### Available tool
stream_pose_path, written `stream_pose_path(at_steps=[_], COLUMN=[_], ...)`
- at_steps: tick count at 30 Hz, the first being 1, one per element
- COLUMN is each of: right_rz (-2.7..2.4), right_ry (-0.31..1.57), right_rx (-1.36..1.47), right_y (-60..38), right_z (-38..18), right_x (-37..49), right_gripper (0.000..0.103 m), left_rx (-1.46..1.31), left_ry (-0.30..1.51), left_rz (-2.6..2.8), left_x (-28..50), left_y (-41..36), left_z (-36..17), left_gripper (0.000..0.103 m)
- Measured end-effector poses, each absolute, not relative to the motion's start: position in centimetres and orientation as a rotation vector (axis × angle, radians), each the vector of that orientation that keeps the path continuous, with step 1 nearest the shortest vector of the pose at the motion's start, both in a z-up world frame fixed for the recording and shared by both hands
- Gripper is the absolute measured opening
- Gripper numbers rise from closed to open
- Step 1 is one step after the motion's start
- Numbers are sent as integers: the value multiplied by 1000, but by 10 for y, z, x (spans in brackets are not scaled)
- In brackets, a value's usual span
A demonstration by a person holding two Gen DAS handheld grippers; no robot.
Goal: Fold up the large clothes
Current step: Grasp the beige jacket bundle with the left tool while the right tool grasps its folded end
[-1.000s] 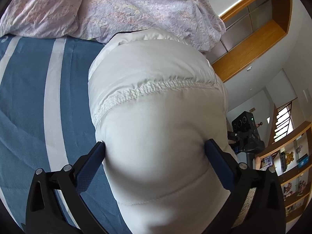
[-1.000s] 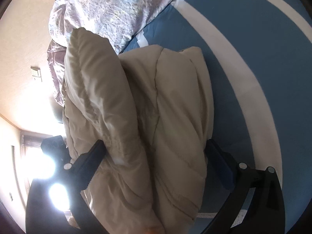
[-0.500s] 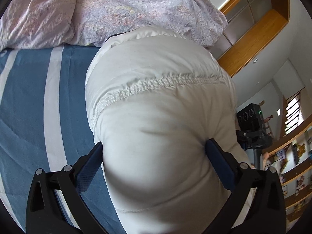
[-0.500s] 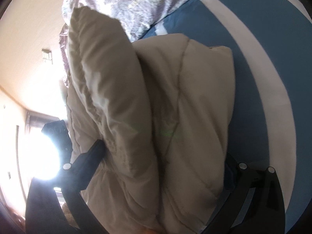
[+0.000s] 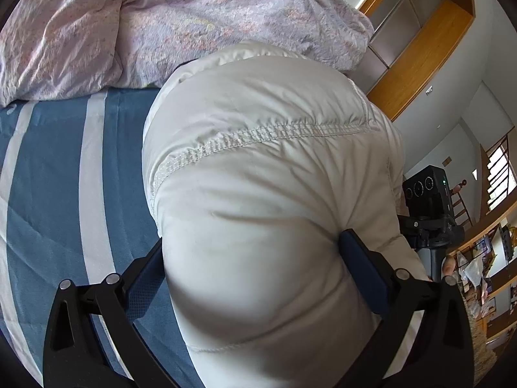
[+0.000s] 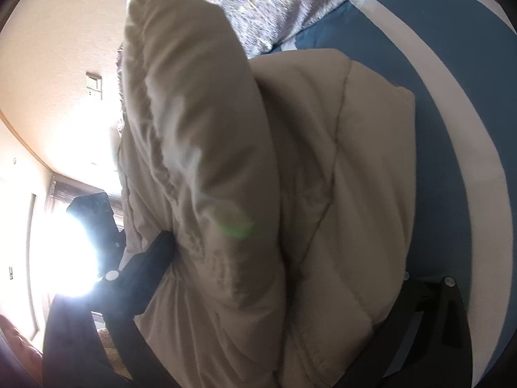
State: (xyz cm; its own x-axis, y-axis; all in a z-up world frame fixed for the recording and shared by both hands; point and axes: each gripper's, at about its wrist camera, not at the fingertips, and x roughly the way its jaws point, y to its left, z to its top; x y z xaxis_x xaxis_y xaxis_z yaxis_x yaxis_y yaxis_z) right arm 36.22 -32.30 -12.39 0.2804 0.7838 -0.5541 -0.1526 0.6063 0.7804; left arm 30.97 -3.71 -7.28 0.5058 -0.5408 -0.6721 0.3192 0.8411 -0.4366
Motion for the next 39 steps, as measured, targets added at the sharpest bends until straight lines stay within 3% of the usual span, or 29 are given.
stream_pose_path(at_steps=[2,5,8,22,31,39], right_rz=[715,726,742,865,881,846], right_ry=[1077,1040,1026,1020,1063,1060], right_rx=[691,685,686,590,482,465], right_y=[-320,-313,-305,-215,-140,-136], right_z=[-121,-115,-114,-87,-86,-83], right_x=[356,351,351,407,440,432], right_gripper=[83,71,66,61,60,59], left_rx=[-252,-216,-179,-224,-324,-328], left_ry=[871,838,799,680,708,724], left_rz=[-521,-504,-477,-322,-215,-221], left_x=[303,296,288,280,288,303], left_y=[-37,-37,-35,53,123,140], left_z=[-70,-64,-56,-26,-41,-50], left_gripper=[94,87,84,80,80,81])
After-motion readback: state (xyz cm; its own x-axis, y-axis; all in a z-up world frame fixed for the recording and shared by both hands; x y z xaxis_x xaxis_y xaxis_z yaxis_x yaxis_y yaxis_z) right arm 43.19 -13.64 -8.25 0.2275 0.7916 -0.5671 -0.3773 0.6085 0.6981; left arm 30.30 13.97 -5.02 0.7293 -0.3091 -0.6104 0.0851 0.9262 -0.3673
